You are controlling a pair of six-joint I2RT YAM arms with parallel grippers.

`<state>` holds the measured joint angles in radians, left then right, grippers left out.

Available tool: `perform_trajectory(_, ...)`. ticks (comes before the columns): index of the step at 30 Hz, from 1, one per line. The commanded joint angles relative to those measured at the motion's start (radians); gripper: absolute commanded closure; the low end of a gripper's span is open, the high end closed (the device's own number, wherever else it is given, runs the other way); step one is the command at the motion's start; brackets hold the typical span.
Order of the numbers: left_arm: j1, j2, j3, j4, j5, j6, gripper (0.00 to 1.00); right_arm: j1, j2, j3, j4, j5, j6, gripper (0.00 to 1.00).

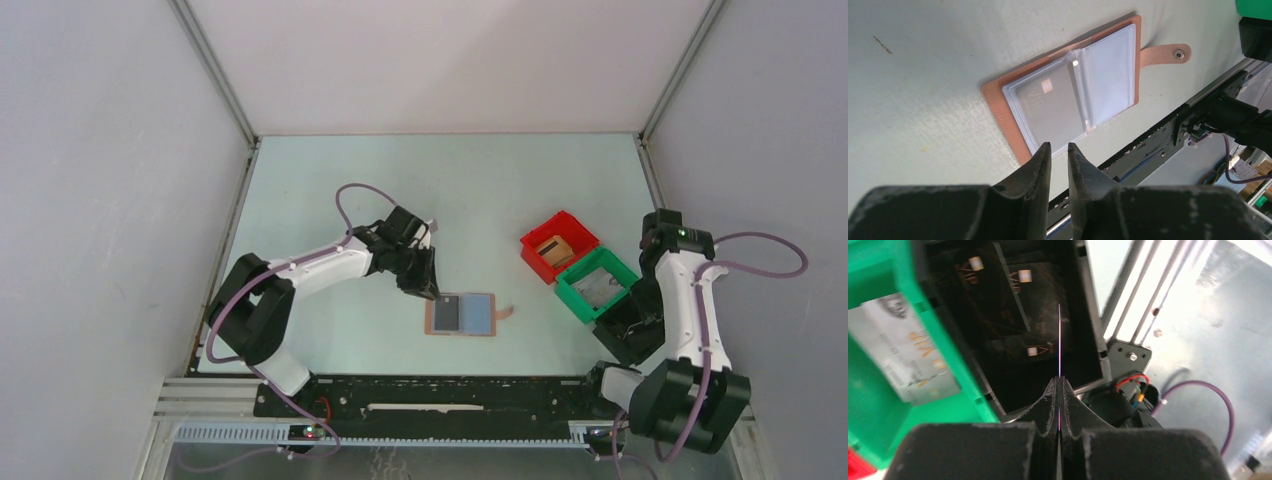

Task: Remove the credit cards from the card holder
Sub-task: Place the credit card in the storage box.

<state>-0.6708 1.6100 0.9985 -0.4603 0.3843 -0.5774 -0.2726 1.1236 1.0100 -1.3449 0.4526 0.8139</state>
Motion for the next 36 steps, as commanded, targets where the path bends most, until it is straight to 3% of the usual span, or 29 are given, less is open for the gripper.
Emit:
perform_trajectory(1,0.005,-0.025,0.075,-0.019,-0.011,0.031,0.76,-0.007,0.085,0.032,-0.148,0.141,0.210,1.00)
perform_trajectory(9,0.005,-0.022,0.091,-0.032,-0.019,0.034,0.76,0.016,0.199,0.016,-0.171,0.240,0.354,1.00)
perform_trajectory(20,0.005,-0.016,0.086,-0.027,-0.021,0.032,0.76,0.090,0.402,0.022,-0.074,0.274,0.330,1.00)
perform_trajectory(21,0.006,-0.017,0.086,-0.028,-0.020,0.032,0.76,0.099,0.417,0.025,-0.065,0.273,0.330,0.98)
perform_trajectory(23,0.006,-0.020,0.085,-0.028,-0.021,0.032,0.76,0.127,0.432,0.027,-0.038,0.276,0.328,0.81)
perform_trajectory(28,0.006,-0.035,0.080,-0.029,-0.026,0.030,0.76,0.177,0.387,0.041,0.052,0.234,0.261,0.66)
perform_trajectory(36,0.006,-0.074,0.035,-0.004,-0.044,0.017,0.75,0.181,0.107,0.046,0.229,0.072,0.022,0.65)
